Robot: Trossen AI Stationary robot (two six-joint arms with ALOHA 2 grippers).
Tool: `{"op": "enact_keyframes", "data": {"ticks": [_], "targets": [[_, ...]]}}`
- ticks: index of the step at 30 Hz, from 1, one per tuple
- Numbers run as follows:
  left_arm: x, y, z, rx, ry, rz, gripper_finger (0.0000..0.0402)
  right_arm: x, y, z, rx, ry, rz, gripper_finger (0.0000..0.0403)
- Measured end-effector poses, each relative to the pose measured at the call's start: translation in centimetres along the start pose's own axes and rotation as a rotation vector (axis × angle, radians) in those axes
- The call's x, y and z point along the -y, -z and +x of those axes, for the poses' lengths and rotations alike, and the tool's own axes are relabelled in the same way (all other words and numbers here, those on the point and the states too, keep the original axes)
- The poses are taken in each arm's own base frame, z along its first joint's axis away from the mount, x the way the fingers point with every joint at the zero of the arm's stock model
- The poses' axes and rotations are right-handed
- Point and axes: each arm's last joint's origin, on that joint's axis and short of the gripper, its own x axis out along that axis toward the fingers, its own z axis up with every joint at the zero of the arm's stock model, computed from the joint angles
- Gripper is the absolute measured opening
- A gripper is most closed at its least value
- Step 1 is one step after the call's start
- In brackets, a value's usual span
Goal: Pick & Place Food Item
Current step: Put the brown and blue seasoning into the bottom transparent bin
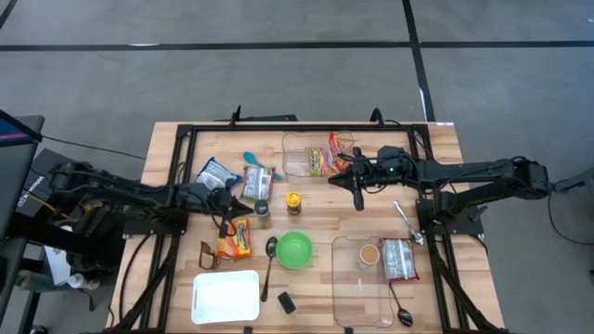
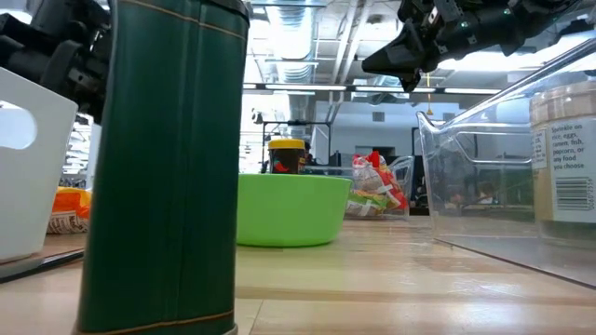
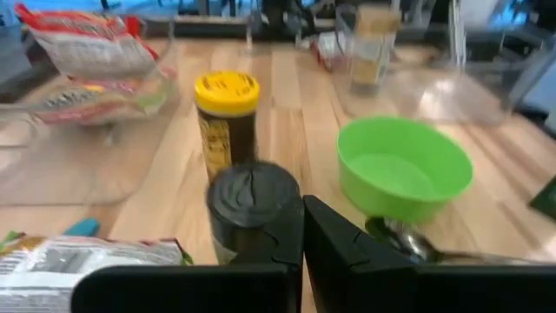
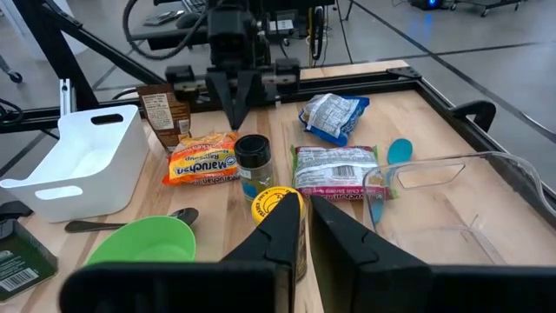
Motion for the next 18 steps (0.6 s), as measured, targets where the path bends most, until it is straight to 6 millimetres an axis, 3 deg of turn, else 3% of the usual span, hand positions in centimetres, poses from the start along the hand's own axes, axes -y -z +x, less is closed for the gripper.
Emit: {"op": "enact_keyframes", "data": {"ticks": [18], "targets": [[0.1,2.0,1.2,-0.167,-0.013,0.015,0.0001,0.0,0.0,0.0,-0.004,0.0,0.001,0.0024]]}}
